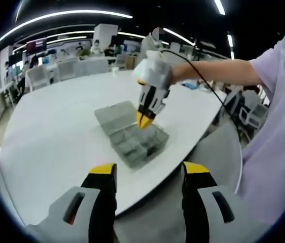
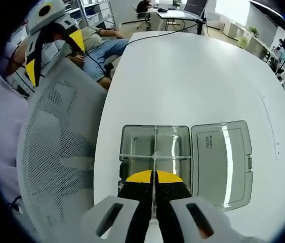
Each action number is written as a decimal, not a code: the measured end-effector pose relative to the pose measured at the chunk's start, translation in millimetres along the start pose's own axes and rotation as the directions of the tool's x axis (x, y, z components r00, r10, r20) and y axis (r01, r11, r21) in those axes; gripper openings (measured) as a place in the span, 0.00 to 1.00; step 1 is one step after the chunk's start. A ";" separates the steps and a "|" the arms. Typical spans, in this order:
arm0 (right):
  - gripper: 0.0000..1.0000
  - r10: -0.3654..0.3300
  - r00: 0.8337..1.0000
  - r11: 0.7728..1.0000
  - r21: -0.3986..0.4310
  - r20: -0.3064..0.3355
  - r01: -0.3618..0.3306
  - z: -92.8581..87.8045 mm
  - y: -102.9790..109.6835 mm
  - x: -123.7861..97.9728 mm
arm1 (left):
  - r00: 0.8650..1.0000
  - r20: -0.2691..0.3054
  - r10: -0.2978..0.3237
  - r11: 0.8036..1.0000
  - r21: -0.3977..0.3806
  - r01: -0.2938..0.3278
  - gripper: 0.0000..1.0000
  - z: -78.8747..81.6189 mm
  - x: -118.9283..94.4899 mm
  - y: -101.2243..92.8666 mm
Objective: Insert the divider into the dual guide fixture by aligning both edges with the guide slots and pushing it downward to the bottom, including one-sided entry, uneven engagement, binding, and posture correction.
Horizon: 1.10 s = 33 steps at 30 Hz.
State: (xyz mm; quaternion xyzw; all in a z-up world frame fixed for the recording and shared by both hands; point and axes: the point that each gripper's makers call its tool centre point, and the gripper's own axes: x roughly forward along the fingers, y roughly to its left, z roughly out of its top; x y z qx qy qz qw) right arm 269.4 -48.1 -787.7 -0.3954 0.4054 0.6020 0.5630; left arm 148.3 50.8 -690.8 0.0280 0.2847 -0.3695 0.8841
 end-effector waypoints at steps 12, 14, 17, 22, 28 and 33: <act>0.00 0.025 0.998 1.000 -0.009 -0.056 -0.025 -0.5 2.6 1.0 | 1.000 0.011 0.003 1.000 -0.029 -0.003 0.49 -6.0 0.4 3.4; 0.00 0.006 0.996 0.999 -0.039 -0.090 -0.010 -0.1 -2.4 -0.1 | 1.000 0.014 0.002 0.999 -0.033 -0.001 0.49 -6.3 0.9 3.5; 0.00 0.025 0.994 0.999 -0.030 -0.109 -0.028 5.2 1.9 1.5 | 1.000 0.019 0.001 0.999 -0.037 0.000 0.49 -6.2 1.3 4.0; 0.00 0.029 0.992 0.999 0.033 -0.121 -0.025 3.9 3.3 1.4 | 1.000 0.028 0.004 0.999 -0.043 -0.003 0.49 -6.0 0.3 6.0; 0.00 0.035 0.998 0.998 0.046 -0.061 -0.032 -0.8 2.2 0.8 | 1.000 0.024 0.007 0.999 -0.049 -0.006 0.49 -7.7 -1.0 8.9; 0.00 0.042 0.999 0.998 0.047 -0.025 -0.041 -3.6 3.3 -0.2 | 1.000 0.016 0.004 0.999 -0.044 -0.004 0.49 -7.6 -0.1 9.5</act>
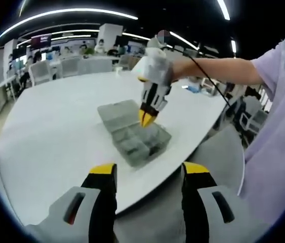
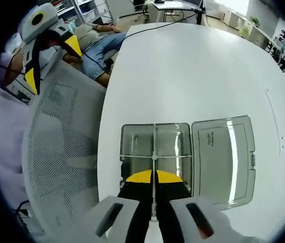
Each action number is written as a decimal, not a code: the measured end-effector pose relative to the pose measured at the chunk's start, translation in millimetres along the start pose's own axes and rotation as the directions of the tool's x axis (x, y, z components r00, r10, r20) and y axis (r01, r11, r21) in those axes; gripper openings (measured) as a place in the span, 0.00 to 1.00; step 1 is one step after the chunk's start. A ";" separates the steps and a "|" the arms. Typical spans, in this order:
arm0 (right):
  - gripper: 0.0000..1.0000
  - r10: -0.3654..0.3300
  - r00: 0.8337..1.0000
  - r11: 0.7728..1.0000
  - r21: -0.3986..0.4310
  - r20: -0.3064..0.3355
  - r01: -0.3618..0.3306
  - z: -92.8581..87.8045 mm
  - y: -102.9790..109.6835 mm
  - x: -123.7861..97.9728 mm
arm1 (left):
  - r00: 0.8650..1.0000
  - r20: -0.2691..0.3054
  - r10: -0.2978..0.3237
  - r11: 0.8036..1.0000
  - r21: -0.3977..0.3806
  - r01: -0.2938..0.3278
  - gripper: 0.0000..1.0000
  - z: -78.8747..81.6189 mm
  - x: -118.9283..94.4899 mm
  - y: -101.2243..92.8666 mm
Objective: Insert the divider into the dual guide fixture by aligning both edges with the guide slots and pushing it downward to the bottom, including one-sided entry, uneven engagement, binding, and posture correction.
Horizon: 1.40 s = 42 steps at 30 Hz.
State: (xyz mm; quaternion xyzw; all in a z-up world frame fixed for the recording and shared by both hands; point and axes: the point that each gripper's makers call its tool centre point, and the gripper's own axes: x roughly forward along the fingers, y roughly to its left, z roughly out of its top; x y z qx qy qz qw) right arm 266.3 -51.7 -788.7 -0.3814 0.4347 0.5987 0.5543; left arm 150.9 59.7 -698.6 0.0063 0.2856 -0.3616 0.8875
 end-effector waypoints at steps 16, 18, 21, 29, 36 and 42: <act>0.00 0.003 0.992 0.998 0.054 0.130 -0.010 -8.5 -1.0 5.5 | 1.000 -0.008 -0.002 1.000 0.003 0.002 0.49 2.8 3.1 1.7; 0.00 0.000 0.990 0.998 0.063 0.140 -0.009 -10.0 -1.1 8.4 | 1.000 -0.011 -0.002 1.000 0.004 0.002 0.49 2.6 4.0 1.2; 0.00 -0.003 0.990 0.998 0.068 0.140 -0.007 -11.1 -1.0 14.8 | 1.000 -0.014 -0.003 1.000 0.005 0.003 0.49 1.9 4.4 0.9; 0.00 -0.002 0.991 0.997 0.081 0.131 -0.009 -11.2 -1.4 23.4 | 1.000 -0.014 0.005 1.000 -0.001 -0.005 0.49 0.7 3.1 2.4; 0.00 -0.007 0.993 0.995 0.104 0.117 -0.006 -14.9 -3.3 32.2 | 1.000 -0.013 0.007 1.000 -0.004 -0.007 0.49 0.6 2.9 3.6; 0.00 -0.009 0.994 0.992 0.130 0.113 -0.006 -17.0 -2.4 37.2 | 1.000 -0.011 0.010 1.000 -0.006 -0.010 0.49 0.6 2.2 5.2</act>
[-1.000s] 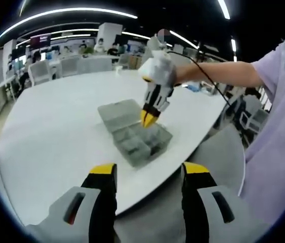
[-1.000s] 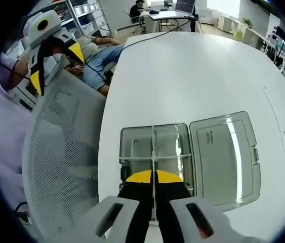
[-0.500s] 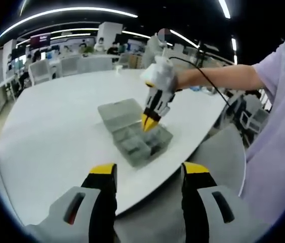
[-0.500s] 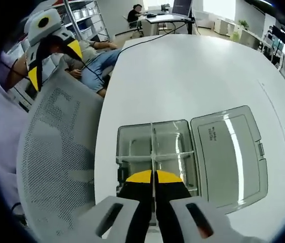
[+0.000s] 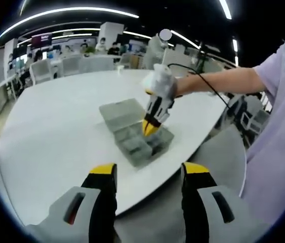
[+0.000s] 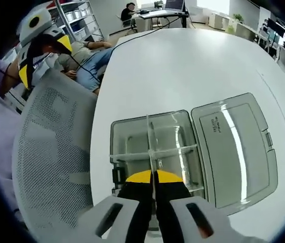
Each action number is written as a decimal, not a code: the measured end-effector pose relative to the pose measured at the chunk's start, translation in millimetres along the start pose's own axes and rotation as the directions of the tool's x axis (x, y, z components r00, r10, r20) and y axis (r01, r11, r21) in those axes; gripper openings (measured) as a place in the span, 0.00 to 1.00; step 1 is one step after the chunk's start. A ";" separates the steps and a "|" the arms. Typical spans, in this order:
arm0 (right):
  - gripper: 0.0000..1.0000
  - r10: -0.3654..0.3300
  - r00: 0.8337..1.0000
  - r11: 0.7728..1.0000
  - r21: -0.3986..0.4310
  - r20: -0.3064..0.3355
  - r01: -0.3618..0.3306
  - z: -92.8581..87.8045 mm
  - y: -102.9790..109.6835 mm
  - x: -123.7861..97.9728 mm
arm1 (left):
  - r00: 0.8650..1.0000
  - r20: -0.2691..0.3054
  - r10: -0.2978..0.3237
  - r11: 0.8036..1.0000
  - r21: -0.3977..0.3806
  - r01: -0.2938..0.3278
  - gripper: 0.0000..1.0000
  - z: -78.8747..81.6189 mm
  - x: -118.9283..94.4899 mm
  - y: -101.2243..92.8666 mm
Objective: Insert the divider into the dual guide fixture by aligning both edges with the guide slots and pushing it downward to the bottom, including one-sided entry, uneven engagement, binding, and posture correction.
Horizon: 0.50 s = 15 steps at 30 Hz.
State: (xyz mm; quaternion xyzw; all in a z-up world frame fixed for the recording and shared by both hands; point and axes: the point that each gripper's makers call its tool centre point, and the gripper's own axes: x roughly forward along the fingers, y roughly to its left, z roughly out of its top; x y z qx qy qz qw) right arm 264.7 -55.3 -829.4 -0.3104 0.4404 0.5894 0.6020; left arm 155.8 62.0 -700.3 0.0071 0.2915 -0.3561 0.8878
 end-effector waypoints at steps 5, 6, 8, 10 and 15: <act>0.00 -0.001 1.000 1.000 0.014 -0.003 0.002 -1.2 0.3 3.3 | 1.000 0.000 0.003 1.000 -0.002 -0.003 0.49 -0.3 -0.2 1.5; 0.00 -0.002 1.000 1.000 0.016 -0.005 0.002 -1.6 0.1 3.8 | 1.000 0.001 0.003 1.000 -0.003 -0.003 0.49 0.0 -0.2 1.7; 0.00 -0.002 1.000 1.000 0.017 -0.005 0.002 -1.9 -0.4 3.8 | 1.000 0.002 0.003 1.000 -0.003 -0.003 0.49 0.4 -0.2 2.1; 0.00 -0.001 1.000 1.000 0.019 -0.005 0.001 -2.0 -0.7 4.0 | 1.000 0.001 0.004 1.000 -0.003 -0.004 0.49 0.3 0.2 2.8; 0.00 -0.002 1.000 1.000 0.016 -0.010 0.002 -2.6 -1.4 6.7 | 1.000 0.001 0.002 1.000 -0.004 -0.002 0.49 0.6 1.4 3.2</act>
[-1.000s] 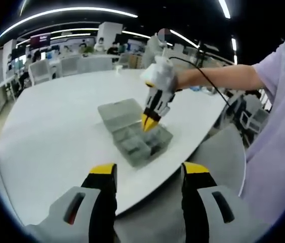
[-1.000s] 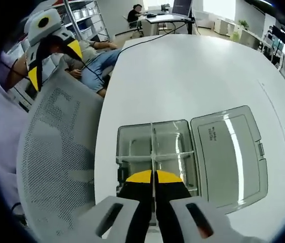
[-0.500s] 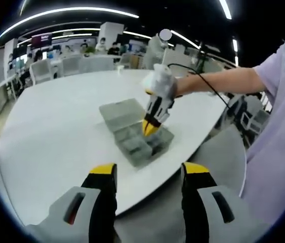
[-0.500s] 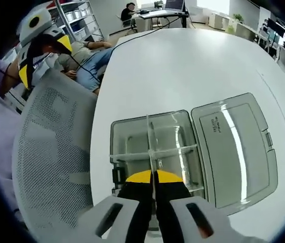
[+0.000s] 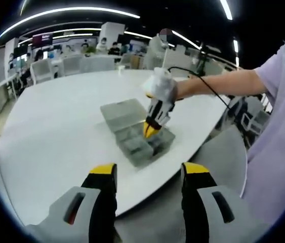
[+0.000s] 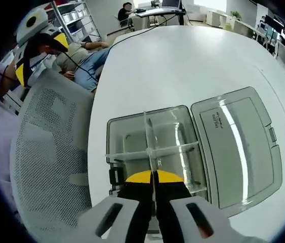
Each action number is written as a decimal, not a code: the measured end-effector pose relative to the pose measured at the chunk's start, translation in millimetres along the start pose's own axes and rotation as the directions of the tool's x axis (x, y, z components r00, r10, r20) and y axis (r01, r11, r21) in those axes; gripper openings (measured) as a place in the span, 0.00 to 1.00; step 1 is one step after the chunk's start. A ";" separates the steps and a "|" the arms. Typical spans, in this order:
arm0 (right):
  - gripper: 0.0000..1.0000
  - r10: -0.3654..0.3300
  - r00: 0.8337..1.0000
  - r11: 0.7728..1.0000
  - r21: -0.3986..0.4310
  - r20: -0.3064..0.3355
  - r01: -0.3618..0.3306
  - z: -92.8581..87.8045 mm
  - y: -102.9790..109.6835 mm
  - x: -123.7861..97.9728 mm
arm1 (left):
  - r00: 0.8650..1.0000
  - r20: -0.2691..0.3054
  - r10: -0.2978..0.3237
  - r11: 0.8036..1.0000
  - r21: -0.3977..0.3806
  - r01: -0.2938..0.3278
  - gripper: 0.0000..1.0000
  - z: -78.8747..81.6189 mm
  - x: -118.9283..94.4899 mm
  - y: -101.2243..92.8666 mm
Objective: Insert the divider into the dual guide fixture by aligning both edges with the guide slots and pushing it downward to the bottom, including one-sided entry, uneven engagement, binding, and posture correction.
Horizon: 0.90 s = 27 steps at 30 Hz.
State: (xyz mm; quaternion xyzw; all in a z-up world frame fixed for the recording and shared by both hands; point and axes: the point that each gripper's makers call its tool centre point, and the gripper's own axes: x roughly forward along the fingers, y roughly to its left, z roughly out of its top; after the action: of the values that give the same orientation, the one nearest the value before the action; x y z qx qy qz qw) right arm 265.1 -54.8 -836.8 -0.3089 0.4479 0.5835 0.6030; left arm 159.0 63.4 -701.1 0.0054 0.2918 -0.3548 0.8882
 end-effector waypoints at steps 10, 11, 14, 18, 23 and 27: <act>0.00 -0.004 1.000 1.000 -0.010 -0.006 0.003 -1.2 0.1 0.8 | 1.000 0.004 -0.001 1.000 0.001 0.001 0.49 1.5 1.8 -0.2; 0.00 -0.004 1.000 1.000 -0.010 -0.006 0.004 -1.4 -0.4 0.9 | 1.000 0.007 -0.001 1.000 0.001 0.001 0.49 2.3 1.8 -0.4; 0.00 -0.007 1.000 1.000 -0.010 -0.004 0.007 -1.6 -0.9 1.0 | 1.000 0.012 0.001 1.000 0.003 -0.001 0.49 3.7 1.0 -0.5; 0.00 -0.012 1.000 1.000 -0.008 -0.006 0.012 -1.6 -1.4 1.0 | 1.000 0.014 0.005 1.000 0.005 -0.006 0.49 3.9 -1.6 -0.5; 0.00 -0.020 1.000 1.000 0.012 0.004 0.020 -1.3 -0.8 0.5 | 1.000 0.018 0.014 1.000 0.005 -0.014 0.49 3.4 -5.9 0.2; 0.00 -0.031 1.000 0.999 0.021 0.006 0.030 -1.0 -0.1 0.1 | 1.000 0.022 0.019 1.000 0.006 -0.019 0.49 3.7 -8.6 -0.4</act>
State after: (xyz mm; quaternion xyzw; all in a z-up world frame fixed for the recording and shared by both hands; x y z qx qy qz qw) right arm 265.0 -55.7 -837.2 -0.3076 0.4474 0.5704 0.6163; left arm 155.7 67.7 -693.5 0.0069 0.2810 -0.3471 0.8947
